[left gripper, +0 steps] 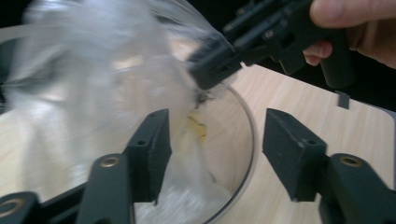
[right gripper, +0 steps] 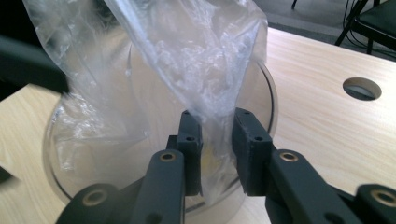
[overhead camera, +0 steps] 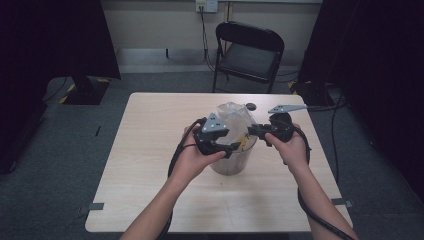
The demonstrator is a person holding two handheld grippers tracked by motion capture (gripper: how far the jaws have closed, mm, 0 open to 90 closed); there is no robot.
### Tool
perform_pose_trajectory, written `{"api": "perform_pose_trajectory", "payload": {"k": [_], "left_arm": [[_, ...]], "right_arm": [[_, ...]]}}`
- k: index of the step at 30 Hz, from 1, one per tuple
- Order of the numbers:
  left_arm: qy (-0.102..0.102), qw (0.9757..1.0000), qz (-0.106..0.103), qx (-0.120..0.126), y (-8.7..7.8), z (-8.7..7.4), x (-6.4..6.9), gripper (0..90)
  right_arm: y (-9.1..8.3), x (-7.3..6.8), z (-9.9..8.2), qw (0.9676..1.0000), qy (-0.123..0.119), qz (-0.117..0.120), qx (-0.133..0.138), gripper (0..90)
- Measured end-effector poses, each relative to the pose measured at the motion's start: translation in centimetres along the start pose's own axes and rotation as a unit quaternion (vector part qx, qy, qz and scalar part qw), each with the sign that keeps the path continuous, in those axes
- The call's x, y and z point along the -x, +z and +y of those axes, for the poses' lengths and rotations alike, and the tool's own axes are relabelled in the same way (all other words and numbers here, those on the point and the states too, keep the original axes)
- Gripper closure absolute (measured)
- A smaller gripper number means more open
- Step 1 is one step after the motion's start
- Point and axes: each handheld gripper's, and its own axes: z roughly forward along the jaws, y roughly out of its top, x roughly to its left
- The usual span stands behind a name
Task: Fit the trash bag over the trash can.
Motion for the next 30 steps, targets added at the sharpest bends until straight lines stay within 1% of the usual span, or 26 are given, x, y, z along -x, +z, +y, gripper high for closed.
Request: {"api": "perform_pose_trajectory", "payload": {"k": [1, 2, 3, 4, 6, 7, 8, 9, 10, 11, 12, 13, 14, 15, 16, 17, 18, 19, 20, 21, 22, 24, 25, 27, 29, 30], "left_arm": [[0.001, 1.0, 0.006, -0.001, -0.3, 0.0, -0.2, 40.1], [-0.002, 0.9999, 0.011, 0.0, -0.7, -0.1, -0.5, 39.6], [-0.009, 0.9999, 0.014, 0.002, -1.0, -0.3, -0.9, 38.3], [-0.011, 0.9998, 0.019, 0.002, -1.3, -0.4, -1.2, 37.1], [-0.014, 0.9995, 0.029, 0.005, -1.6, -0.6, -1.9, 34.9], [-0.013, 0.9993, 0.034, 0.006, -1.7, -0.6, -2.2, 34.6], [-0.013, 0.9993, 0.035, 0.008, -1.7, -0.6, -2.4, 34.3], [-0.013, 0.9994, 0.031, 0.01, -1.5, -0.5, -2.6, 34.4], [-0.013, 0.9994, 0.027, 0.015, -1.3, -0.4, -2.7, 35.7], [-0.013, 0.9994, 0.024, 0.02, -1.1, -0.3, -2.8, 36.8], [-0.01, 0.9994, 0.02, 0.025, -0.9, -0.2, -2.9, 36.9], [-0.012, 0.9992, 0.015, 0.035, -0.5, 0.0, -3.0, 38.7], [-0.013, 0.9991, 0.013, 0.038, -0.3, 0.0, -3.1, 42.1], [-0.009, 0.9994, 0.006, 0.034, -0.1, 0.1, -3.2, 49.1], [-0.01, 0.9995, 0.0, 0.031, 0.2, 0.1, -3.2, 57.2], [-0.009, 0.9993, -0.003, 0.035, 0.4, 0.1, -3.1, 57.8], [-0.008, 0.9994, -0.01, 0.031, 0.6, 0.1, -3.1, 62.1], [-0.008, 0.9996, -0.014, 0.023, 0.8, 0.1, -3.0, 70.9], [-0.008, 0.9996, -0.015, 0.023, 0.9, 0.0, -2.9, 70.7], [-0.005, 0.9997, -0.023, 0.012, 1.0, 0.0, -2.8, 76.8], [-0.008, 0.9995, -0.03, 0.005, 1.0, -0.1, -2.5, 81.0], [0.002, 0.999, -0.044, -0.005, 0.9, -0.3, -2.0, 85.0], [0.004, 0.9986, -0.052, -0.006, 0.8, -0.5, -1.6, 86.1], [0.014, 0.9979, -0.063, -0.007, 0.5, -0.7, -0.9, 87.1], [0.016, 0.9976, -0.067, -0.008, 0.2, -0.9, -0.4, 88.3], [0.017, 0.9971, -0.073, -0.012, 0.1, -1.1, -0.2, 88.7]], "right_arm": [[0.0, 0.1, -0.1, 1.0, 0.0, 0.002, -0.004, 78.1], [0.1, 0.1, -0.1, 1.0, 0.001, 0.003, -0.006, 78.3], [0.0, 0.2, -0.2, 1.0, 0.0, 0.001, -0.009, 78.4], [0.0, 0.3, -0.2, 1.0, -0.001, 0.0, -0.01, 77.7], [-0.2, 0.3, -0.3, 1.0, 0.002, 0.001, -0.004, 71.9], [-0.2, 0.3, -0.3, 1.0, 0.0, 0.0, -0.004, 71.3], [-0.3, 0.2, -0.3, 1.0, -0.003, -0.003, -0.006, 68.5], [-0.4, 0.2, -0.2, 0.9999, -0.007, -0.008, -0.005, 63.2], [-0.5, 0.1, -0.2, 0.9999, -0.009, -0.008, 0.0, 62.6], [-0.5, 0.0, -0.1, 1.0, -0.008, -0.001, 0.001, 60.9], [-0.6, -0.1, -0.1, 1.0, -0.009, 0.002, 0.002, 58.0], [-0.8, -0.2, 0.0, 0.9999, -0.009, 0.001, 0.007, 55.6], [-1.0, -0.3, 0.1, 0.9999, -0.01, 0.005, 0.01, 56.1], [-1.1, -0.3, 0.2, 0.9998, -0.011, 0.008, 0.011, 56.0], [-1.3, -0.3, 0.2, 0.9999, -0.01, 0.005, 0.012, 55.7], [-1.5, -0.3, 0.2, 0.9999, -0.009, 0.001, 0.014, 55.9], [-1.6, -0.2, 0.2, 0.9999, -0.008, 0.002, 0.015, 56.2], [-1.7, -0.1, 0.2, 0.9999, -0.004, -0.001, 0.016, 57.2], [-1.7, 0.0, 0.2, 0.9998, -0.001, -0.005, 0.02, 58.3], [-1.8, 0.1, 0.2, 0.9997, 0.001, -0.005, 0.022, 59.9], [-1.7, 0.3, 0.2, 0.9997, 0.004, -0.003, 0.024, 60.5], [-1.8, 0.4, 0.2, 0.9996, 0.011, -0.007, 0.027, 60.5], [-1.8, 0.4, 0.2, 0.9996, 0.01, -0.006, 0.026, 61.2], [-1.7, 0.4, 0.2, 0.9996, 0.008, -0.007, 0.025, 64.7], [-1.7, 0.5, 0.2, 0.9997, 0.008, -0.011, 0.018, 65.6], [-1.7, 0.5, 0.2, 0.9997, 0.008, -0.014, 0.018, 65.7]]}}
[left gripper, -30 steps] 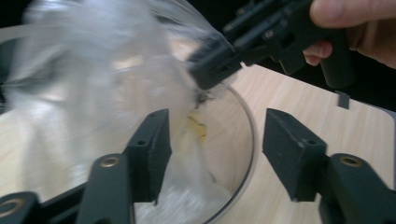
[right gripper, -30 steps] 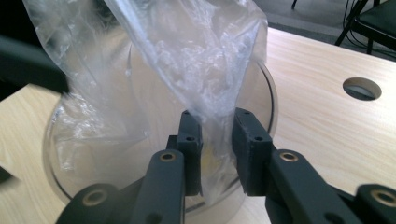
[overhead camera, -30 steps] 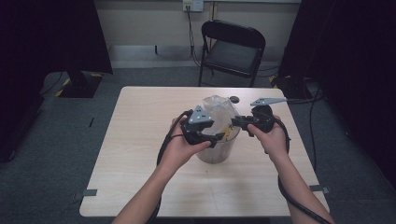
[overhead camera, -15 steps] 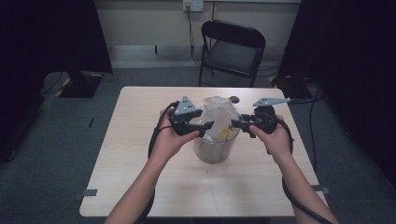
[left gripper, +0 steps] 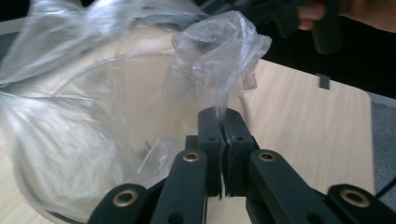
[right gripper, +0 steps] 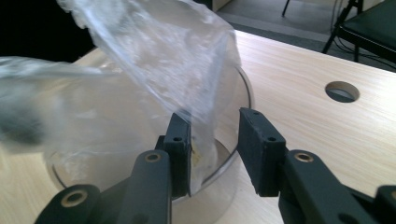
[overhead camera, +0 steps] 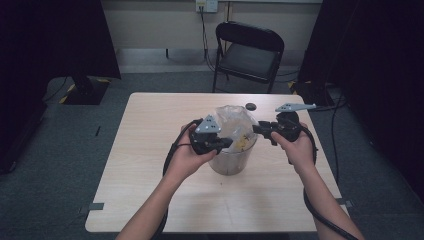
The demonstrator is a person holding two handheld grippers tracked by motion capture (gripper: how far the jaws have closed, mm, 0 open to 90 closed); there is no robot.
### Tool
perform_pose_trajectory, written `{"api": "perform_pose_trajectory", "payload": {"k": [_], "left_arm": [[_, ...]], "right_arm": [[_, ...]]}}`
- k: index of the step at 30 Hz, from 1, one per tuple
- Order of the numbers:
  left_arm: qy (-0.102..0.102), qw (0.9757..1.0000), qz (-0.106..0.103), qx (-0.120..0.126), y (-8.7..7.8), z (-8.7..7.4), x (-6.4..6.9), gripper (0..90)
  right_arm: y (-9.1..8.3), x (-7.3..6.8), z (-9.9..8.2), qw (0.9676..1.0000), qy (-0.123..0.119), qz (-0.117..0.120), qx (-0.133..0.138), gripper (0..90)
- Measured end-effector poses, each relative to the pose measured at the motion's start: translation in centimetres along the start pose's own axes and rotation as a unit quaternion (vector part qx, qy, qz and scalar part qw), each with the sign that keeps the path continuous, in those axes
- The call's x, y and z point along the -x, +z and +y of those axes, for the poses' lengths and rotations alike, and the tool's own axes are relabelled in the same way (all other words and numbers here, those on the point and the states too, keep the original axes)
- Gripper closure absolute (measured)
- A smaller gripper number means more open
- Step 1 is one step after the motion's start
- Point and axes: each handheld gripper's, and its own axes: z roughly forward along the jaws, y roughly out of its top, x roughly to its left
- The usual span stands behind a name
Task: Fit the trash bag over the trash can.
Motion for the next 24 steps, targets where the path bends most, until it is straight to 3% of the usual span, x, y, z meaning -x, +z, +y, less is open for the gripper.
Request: {"api": "perform_pose_trajectory", "payload": {"k": [4, 7, 14, 17, 20, 24], "left_arm": [[0.021, 0.9995, -0.014, -0.019, -0.2, -0.9, 1.4, 89.5], [0.03, 0.9987, -0.011, -0.039, 0.1, -1.7, 1.8, 89.5], [0.022, 0.9981, -0.008, -0.058, 0.8, -3.1, 1.6, 89.1], [0.017, 0.9983, -0.006, -0.056, 0.6, -3.2, 1.4, 88.7], [0.018, 0.9984, -0.003, -0.053, 0.4, -3.0, 1.4, 88.7], [0.02, 0.9985, 0.0, -0.051, 0.3, -2.8, 1.5, 88.6]], "right_arm": [[-0.2, 0.6, -0.2, 0.9999, 0.01, -0.011, 0.0, 71.6], [-0.2, 1.0, -0.5, 0.9998, 0.014, -0.012, -0.012, 74.7], [0.5, 1.5, -1.1, 0.9994, 0.016, -0.016, -0.027, 76.4], [0.3, 1.5, -1.1, 0.9993, 0.027, -0.021, -0.016, 66.0], [-0.4, 1.3, -0.9, 0.999, 0.045, -0.008, 0.0, 53.7], [-1.6, 0.2, -0.5, 0.9989, 0.042, 0.007, 0.02, 46.6]]}}
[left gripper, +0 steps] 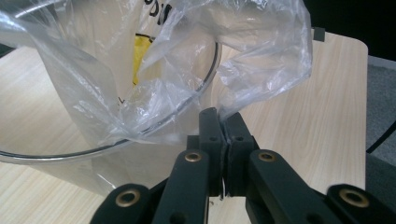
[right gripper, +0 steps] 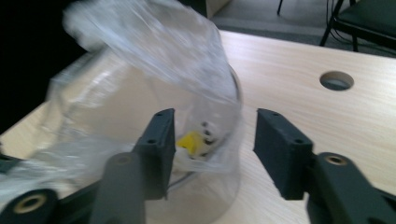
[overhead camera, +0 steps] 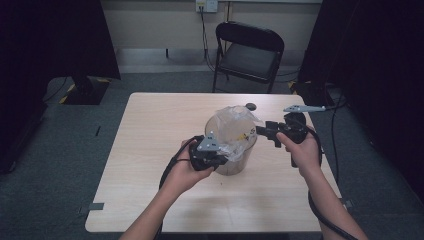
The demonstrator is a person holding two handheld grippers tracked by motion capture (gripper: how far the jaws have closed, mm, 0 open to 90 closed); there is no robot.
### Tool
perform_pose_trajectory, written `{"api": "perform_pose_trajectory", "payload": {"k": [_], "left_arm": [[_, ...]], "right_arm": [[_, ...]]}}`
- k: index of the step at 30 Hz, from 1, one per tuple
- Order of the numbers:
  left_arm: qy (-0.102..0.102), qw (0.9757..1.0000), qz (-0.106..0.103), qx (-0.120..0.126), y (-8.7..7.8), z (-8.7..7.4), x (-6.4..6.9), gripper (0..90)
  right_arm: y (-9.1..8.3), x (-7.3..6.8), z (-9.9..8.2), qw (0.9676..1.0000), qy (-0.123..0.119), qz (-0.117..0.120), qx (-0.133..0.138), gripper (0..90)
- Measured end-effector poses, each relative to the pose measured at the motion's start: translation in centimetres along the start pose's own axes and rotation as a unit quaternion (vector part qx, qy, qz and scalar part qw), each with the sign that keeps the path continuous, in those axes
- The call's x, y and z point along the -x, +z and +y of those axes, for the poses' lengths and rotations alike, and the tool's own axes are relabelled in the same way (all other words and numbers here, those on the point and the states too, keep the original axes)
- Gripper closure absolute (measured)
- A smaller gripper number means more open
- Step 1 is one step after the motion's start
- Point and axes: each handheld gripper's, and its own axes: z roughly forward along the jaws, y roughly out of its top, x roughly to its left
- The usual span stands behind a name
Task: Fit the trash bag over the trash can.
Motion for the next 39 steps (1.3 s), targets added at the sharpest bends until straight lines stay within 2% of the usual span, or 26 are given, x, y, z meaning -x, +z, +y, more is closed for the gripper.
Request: {"api": "perform_pose_trajectory", "payload": {"k": [4, 10, 13, 15, 17, 21, 23, 29, 33, 39], "left_arm": [[0.003, 1.0, 0.003, -0.007, -0.1, 0.2, 0.0, 88.8], [0.004, 0.9999, 0.005, -0.013, -0.1, 0.8, 0.0, 89.0], [0.001, 0.9999, 0.007, -0.013, -0.1, 0.8, 0.1, 89.0], [0.002, 0.9999, 0.005, -0.012, -0.1, 0.7, 0.1, 89.0], [0.001, 0.9999, 0.008, -0.014, -0.1, 0.6, 0.2, 88.9], [0.003, 0.9999, 0.007, -0.01, -0.1, 0.4, 0.3, 88.9], [0.003, 0.9999, 0.006, -0.009, 0.0, 0.4, 0.4, 88.9], [-0.009, 0.9999, 0.004, -0.003, 0.3, -0.3, 0.7, 88.2], [-0.011, 0.9999, 0.004, -0.007, 0.4, -0.5, 0.6, 88.4], [-0.016, 0.9997, 0.011, -0.014, 0.7, -0.9, 0.2, 88.8]], "right_arm": [[-0.6, -1.2, 0.3, 0.9996, -0.027, -0.002, 0.004, 42.9], [-0.7, -3.3, 0.7, 0.999, -0.026, 0.033, 0.012, 38.1], [0.1, -4.3, 0.9, 0.9987, -0.044, 0.028, 0.0, 39.4], [0.8, -4.6, 0.7, 0.9974, -0.066, 0.014, -0.023, 43.4], [1.1, -4.5, 0.3, 0.9962, -0.079, 0.01, -0.036, 49.2], [0.7, -3.8, -0.8, 0.9955, -0.076, 0.03, -0.048, 58.1], [0.2, -3.5, -1.3, 0.995, -0.08, 0.025, -0.055, 60.3], [-0.7, -2.6, -2.5, 0.9941, -0.085, 0.025, -0.063, 62.6], [-0.4, -2.4, -3.3, 0.9933, -0.089, 0.023, -0.07, 63.6], [0.2, -1.9, -4.4, 0.9939, -0.081, 0.02, -0.072, 62.5]]}}
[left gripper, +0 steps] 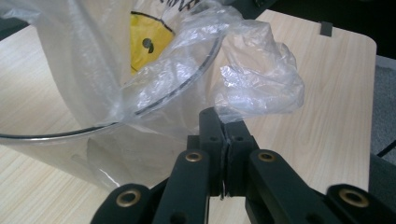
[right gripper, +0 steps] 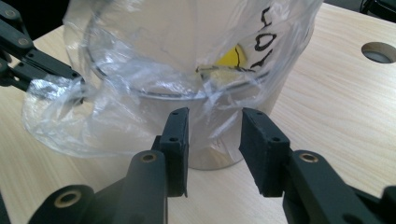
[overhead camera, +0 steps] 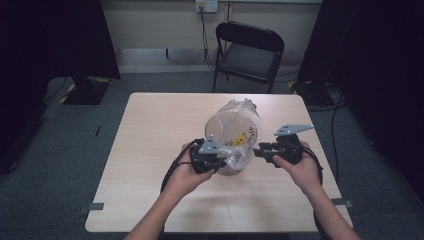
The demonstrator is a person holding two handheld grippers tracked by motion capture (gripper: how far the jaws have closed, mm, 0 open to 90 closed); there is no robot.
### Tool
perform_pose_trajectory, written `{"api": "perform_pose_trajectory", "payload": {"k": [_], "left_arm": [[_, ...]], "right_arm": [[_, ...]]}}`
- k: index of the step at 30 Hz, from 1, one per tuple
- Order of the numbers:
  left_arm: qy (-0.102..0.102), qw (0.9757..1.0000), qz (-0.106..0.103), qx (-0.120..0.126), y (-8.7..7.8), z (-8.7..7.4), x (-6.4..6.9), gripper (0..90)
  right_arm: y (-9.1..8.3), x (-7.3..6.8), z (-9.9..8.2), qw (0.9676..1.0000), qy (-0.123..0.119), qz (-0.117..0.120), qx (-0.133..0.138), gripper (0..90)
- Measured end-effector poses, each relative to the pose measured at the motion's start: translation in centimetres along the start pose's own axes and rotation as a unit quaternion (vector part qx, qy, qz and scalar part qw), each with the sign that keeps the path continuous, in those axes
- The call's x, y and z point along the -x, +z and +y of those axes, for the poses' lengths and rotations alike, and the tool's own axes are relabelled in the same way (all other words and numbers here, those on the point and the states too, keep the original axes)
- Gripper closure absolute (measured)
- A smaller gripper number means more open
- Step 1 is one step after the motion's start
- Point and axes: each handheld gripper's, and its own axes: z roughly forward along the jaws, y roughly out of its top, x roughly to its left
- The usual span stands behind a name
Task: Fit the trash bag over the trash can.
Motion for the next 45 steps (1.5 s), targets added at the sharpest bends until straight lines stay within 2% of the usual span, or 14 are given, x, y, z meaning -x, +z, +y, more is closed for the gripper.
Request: {"api": "perform_pose_trajectory", "payload": {"k": [8, 10, 14, 17, 19, 20, 21, 22, 26, 28, 38, 43, 44, 45], "left_arm": [[0.002, 0.9999, 0.004, -0.009, 0.8, -0.4, -0.1, 89.1], [-0.001, 1.0, 0.003, -0.006, 0.8, -0.5, -0.1, 88.9], [-0.002, 1.0, 0.005, -0.001, 0.5, -0.7, -0.3, 88.8], [-0.007, 1.0, 0.007, 0.001, 0.2, -0.9, -0.5, 88.7], [-0.004, 1.0, 0.008, 0.001, 0.1, -1.0, -0.6, 88.7], [-0.003, 1.0, 0.006, 0.002, 0.2, -1.1, -0.6, 88.7], [-0.005, 1.0, 0.006, 0.003, 0.3, -1.1, -0.6, 88.7], [-0.003, 1.0, 0.007, 0.003, 0.4, -1.2, -0.6, 88.8], [-0.005, 1.0, 0.007, -0.001, 0.7, -1.3, -0.7, 88.9], [-0.006, 0.9999, 0.012, -0.003, 0.9, -1.5, -0.8, 88.9], [-0.022, 0.9994, 0.018, -0.02, 1.4, -2.5, -1.6, 90.0], [-0.027, 0.9994, 0.018, -0.01, 1.3, -2.9, -2.0, 89.4], [-0.032, 0.9993, 0.016, -0.007, 1.2, -2.9, -2.0, 87.1], [-0.025, 0.9995, 0.021, 0.0, 1.0, -2.8, -1.9, 82.9]], "right_arm": [[0.6, 0.0, 0.0, 0.9999, 0.01, 0.004, 0.005, 60.0], [0.7, 0.1, -0.1, 0.9999, 0.014, 0.006, 0.005, 56.0], [1.0, 0.3, -0.4, 0.9995, 0.026, 0.013, 0.007, 50.4], [1.2, 0.6, -0.7, 0.9987, 0.04, 0.028, 0.014, 49.6], [1.3, 0.7, -0.9, 0.998, 0.042, 0.044, 0.016, 61.2], [1.3, 0.7, -0.9, 0.9973, 0.046, 0.056, 0.012, 70.1], [1.3, 0.7, -1.0, 0.9968, 0.045, 0.066, 0.011, 73.4], [1.4, 0.6, -0.9, 0.9969, 0.04, 0.067, 0.008, 79.6], [1.4, 0.6, -1.0, 0.9965, 0.031, 0.077, 0.004, 90.0], [1.6, 0.7, -1.0, 0.9968, 0.021, 0.077, -0.003, 90.0], [1.9, 0.8, -1.3, 0.9979, 0.011, 0.062, -0.014, 90.0], [1.8, 1.0, -1.5, 0.9984, 0.006, 0.055, -0.015, 90.0], [1.8, 1.0, -1.5, 0.9983, 0.007, 0.056, -0.015, 90.0], [1.8, 0.9, -1.5, 0.9983, 0.005, 0.057, -0.015, 89.2]]}}
